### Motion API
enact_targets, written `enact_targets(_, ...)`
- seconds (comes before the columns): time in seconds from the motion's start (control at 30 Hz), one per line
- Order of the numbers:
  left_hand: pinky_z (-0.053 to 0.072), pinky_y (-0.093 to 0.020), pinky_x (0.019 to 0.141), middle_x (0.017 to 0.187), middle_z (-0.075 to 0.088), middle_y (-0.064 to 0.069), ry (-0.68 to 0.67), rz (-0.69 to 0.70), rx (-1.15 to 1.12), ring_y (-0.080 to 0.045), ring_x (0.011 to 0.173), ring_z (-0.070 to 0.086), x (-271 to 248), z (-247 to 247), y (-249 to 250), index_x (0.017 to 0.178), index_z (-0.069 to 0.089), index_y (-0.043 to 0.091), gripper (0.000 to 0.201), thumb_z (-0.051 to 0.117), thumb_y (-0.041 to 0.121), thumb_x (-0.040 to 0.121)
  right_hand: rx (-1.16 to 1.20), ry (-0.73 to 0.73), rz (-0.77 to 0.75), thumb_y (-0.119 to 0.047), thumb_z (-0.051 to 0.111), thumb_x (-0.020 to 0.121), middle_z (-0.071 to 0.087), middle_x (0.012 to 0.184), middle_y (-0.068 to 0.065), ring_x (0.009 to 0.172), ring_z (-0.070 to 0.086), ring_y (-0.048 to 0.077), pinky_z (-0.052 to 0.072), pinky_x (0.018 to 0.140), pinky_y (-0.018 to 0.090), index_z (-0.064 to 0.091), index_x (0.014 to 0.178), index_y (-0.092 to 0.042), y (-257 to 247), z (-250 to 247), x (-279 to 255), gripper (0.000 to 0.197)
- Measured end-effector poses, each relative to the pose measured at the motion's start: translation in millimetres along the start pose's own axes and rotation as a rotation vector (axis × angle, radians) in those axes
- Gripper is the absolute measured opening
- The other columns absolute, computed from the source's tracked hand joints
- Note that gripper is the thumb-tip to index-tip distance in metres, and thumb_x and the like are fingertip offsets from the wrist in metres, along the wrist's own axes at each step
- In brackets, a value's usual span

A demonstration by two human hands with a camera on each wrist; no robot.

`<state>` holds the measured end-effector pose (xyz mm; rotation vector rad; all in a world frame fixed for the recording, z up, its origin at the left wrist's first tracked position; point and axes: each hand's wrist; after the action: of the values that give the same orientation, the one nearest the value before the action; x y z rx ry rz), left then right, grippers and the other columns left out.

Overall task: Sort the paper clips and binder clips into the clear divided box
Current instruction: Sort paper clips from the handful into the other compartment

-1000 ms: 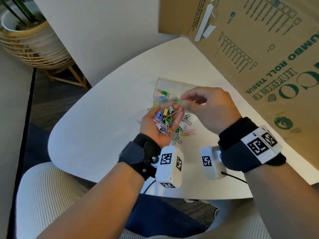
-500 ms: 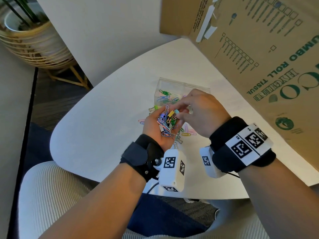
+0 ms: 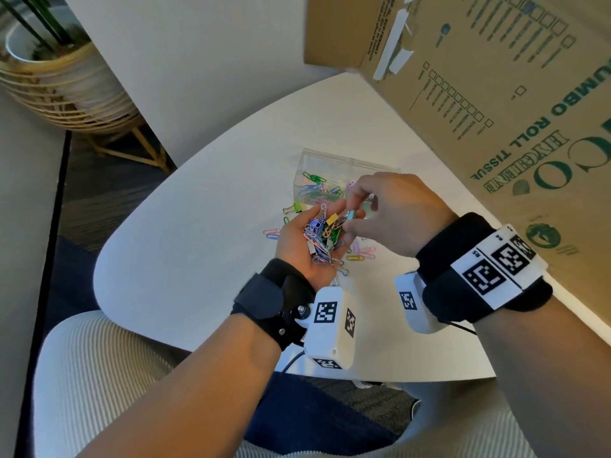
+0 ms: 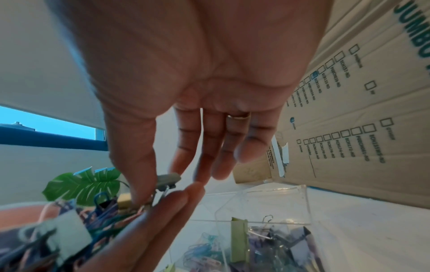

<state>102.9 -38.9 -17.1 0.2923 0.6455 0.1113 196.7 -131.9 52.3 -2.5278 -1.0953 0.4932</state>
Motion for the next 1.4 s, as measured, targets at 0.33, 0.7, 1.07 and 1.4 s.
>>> enact_targets(0.33, 0.054, -0.039, 0.08, 0.099, 0.069, -0.024, 0.025, -0.024, -0.128, -0.034, 0.095, 0.064, 1.6, -3.9, 1.7, 0.093, 0.068, -0.009, 0.04, 0.042, 0.021, 0.097, 0.327, 0.31, 0.137, -0.025, 0.076, 0.079, 0.068, 0.086, -0.016, 0.07, 0.056, 0.004, 0.047, 0.075, 0.022, 0.07, 0.094, -0.028, 26.9, -11.8, 3.5, 0.016)
enact_targets(0.7, 0.057, -0.038, 0.077, 0.098, 0.069, -0.023, 0.006, -0.036, -0.128, -0.033, 0.092, 0.066, 3.8, -4.2, 4.0, 0.1, 0.064, -0.007, 0.039, 0.04, 0.024, 0.098, 0.232, 0.163, 0.033, -0.024, 0.07, 0.084, 0.067, 0.072, -0.014, 0.063, 0.056, -0.006, 0.036, 0.061, 0.006, 0.072, 0.08, -0.025, 10.8, -8.4, 11.1, 0.004)
enact_targets(1.07, 0.045, -0.03, 0.084, 0.096, 0.07, -0.016, 0.02, -0.026, -0.038, -0.025, 0.093, 0.061, 2.5, -7.7, -2.3, 0.089, 0.075, 0.002, 0.045, 0.04, 0.028, 0.096, -0.011, -0.049, -0.125, -0.02, 0.067, 0.083, 0.059, 0.089, -0.011, 0.098, 0.054, 0.019, 0.047, 0.085, 0.037, 0.074, 0.095, -0.032, -7.6, 19.7, 3.3, 0.019)
enact_targets(1.4, 0.056, -0.041, 0.079, 0.097, 0.068, -0.025, 0.005, -0.023, -0.123, -0.035, 0.087, 0.068, 9.9, 4.3, 13.5, 0.1, 0.063, -0.008, 0.038, 0.039, 0.021, 0.099, 0.469, 0.26, -0.024, -0.019, 0.073, 0.082, 0.069, 0.077, -0.015, 0.067, 0.058, -0.001, 0.045, 0.066, 0.009, 0.076, 0.098, -0.024, 4.2, -10.1, 6.0, 0.017)
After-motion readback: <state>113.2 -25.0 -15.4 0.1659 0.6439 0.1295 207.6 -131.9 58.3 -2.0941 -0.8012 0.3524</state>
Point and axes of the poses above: each hand's wrist, its own x-axis towards the middle knuckle, its own z-axis out of the palm, y = z × x
